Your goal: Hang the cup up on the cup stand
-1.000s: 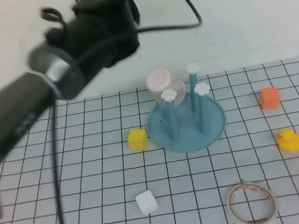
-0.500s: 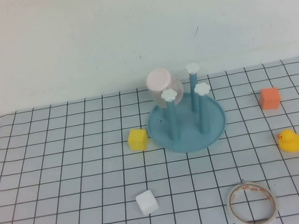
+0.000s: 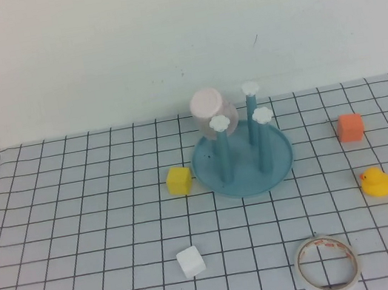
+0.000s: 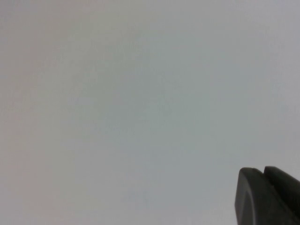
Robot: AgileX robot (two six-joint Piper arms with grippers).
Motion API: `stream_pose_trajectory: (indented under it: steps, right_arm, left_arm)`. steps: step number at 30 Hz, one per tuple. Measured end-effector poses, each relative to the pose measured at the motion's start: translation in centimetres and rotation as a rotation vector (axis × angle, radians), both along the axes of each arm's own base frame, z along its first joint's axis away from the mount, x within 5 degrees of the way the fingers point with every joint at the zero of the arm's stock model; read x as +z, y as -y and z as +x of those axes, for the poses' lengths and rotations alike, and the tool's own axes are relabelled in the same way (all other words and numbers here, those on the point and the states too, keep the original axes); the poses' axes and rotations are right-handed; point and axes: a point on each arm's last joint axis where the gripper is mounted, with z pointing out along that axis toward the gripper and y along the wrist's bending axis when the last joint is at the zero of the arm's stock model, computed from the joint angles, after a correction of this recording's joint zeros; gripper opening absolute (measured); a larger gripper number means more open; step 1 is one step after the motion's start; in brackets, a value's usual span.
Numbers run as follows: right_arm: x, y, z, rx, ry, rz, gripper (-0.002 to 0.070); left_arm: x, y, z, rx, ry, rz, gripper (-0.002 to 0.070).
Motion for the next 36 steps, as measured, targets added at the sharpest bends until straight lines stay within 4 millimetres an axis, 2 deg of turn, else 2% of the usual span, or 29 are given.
stream_pose_trajectory:
  steps: [3, 4, 7, 11, 14, 17, 20, 21, 25, 27, 33, 36]
  right_arm:
    - [1.9, -0.2, 0.6, -0.033, 0.053, -0.101, -0.0001]
    - [2.6, -0.1, 1.1, -0.089, 0.047, -0.192, -0.0001]
    - [2.7, 0.5, 2.0, -0.205, -0.035, -0.341, -0.0001]
    - [1.4, 2.1, 2.4, -0.381, -0.235, -0.521, -0.0001]
    - [0.6, 2.6, 1.7, -0.399, -0.370, -0.501, -0.0001]
    - [0.4, 3.0, 0.3, -0.338, -0.470, -0.386, -0.0001]
    - [0.4, 3.2, -1.6, -0.225, -0.551, -0.256, -0.0001]
    - [0.6, 3.2, -2.8, -0.121, -0.566, -0.173, -0.0001]
    - [-0.7, 2.9, -4.3, 0.032, -0.565, -0.088, -0.0001]
    - [-2.1, 2.7, -4.7, 0.076, -0.579, -0.090, -0.0001]
    - [-6.3, 2.4, -4.9, 0.093, -0.676, -0.127, -0.0001]
    - [-7.1, 2.3, -5.1, 0.097, -0.715, -0.128, -0.0001]
  left_arm:
    - [-2.7, 0.8, -0.2, -0.092, -0.005, 0.076, 0.0000]
    - [-4.4, 1.4, -0.4, -0.153, -0.007, 0.120, 0.0000]
    - [-7.1, 2.1, -0.8, -0.252, -0.011, 0.154, 0.0000]
    - [-11.4, 2.7, -1.0, -0.364, -0.070, 0.099, -0.0001]
    - [-14.7, 3.3, -0.5, -0.416, -0.162, 0.003, -0.0001]
    - [-17.9, 4.0, 0.1, -0.467, -0.264, -0.100, -0.0001]
    - [-20.4, 4.7, 0.2, -0.519, -0.336, -0.127, -0.0001]
    - [-21.7, 5.0, 0.2, -0.545, -0.372, -0.126, -0.0001]
    - [-23.5, 5.2, 0.2, -0.562, -0.422, -0.108, -0.0001]
    - [-24.1, 5.2, 0.2, -0.559, -0.439, -0.102, -0.0001]
    - [-24.7, 5.2, 0.2, -0.556, -0.452, -0.087, -0.0001]
    - [-24.8, 5.2, 0.2, -0.555, -0.455, -0.081, -0.0001]
